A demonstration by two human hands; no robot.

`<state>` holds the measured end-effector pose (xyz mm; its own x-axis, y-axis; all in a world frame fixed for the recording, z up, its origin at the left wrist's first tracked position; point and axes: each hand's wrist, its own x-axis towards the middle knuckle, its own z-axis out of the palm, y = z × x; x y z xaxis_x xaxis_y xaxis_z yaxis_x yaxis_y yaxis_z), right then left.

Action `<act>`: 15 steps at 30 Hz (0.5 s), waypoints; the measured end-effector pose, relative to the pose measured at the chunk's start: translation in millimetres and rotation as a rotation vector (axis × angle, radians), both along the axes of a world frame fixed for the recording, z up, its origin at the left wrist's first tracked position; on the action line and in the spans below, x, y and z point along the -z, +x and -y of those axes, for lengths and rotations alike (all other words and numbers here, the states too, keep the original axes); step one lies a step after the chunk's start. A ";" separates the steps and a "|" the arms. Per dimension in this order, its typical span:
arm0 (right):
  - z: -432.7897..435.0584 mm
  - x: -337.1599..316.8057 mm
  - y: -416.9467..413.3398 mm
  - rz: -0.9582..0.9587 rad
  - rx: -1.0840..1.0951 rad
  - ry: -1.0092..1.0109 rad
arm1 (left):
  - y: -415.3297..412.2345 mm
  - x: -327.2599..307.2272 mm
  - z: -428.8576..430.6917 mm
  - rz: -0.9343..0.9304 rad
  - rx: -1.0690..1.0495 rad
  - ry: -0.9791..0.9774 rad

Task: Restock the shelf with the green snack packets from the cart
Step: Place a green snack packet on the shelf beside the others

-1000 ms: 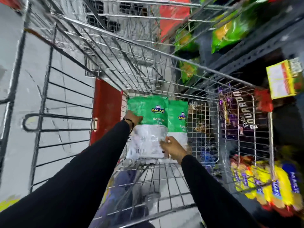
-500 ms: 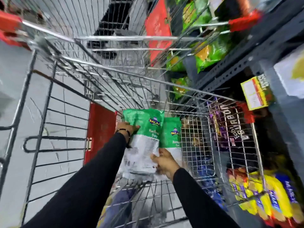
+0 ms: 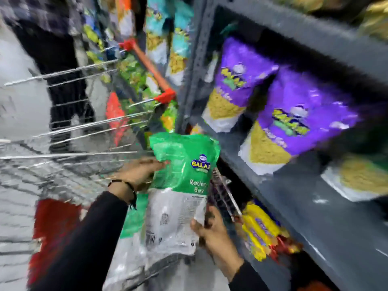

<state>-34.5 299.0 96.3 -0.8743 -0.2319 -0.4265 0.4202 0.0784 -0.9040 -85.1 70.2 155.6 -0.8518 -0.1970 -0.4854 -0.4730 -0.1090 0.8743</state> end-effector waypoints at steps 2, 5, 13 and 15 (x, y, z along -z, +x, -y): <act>-46.3 -16.9 10.1 -0.099 0.134 -0.018 | -10.8 -21.6 -46.6 -0.117 0.117 0.083; -125.0 -36.6 29.7 -0.226 0.340 0.008 | -22.4 -51.9 -140.4 -0.242 0.257 0.165; -280.0 -63.9 50.2 -0.485 0.673 0.132 | -43.5 -105.1 -329.3 -0.572 0.683 0.055; -300.0 -67.7 40.4 -0.532 0.712 0.169 | -47.9 -114.9 -351.0 -0.629 0.684 0.049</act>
<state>5.9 599.1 164.0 -0.8783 0.4685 0.0953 -0.0498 0.1086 -0.9928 -133.0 421.1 270.5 -0.8842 0.4538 0.1108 0.1119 -0.0246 0.9934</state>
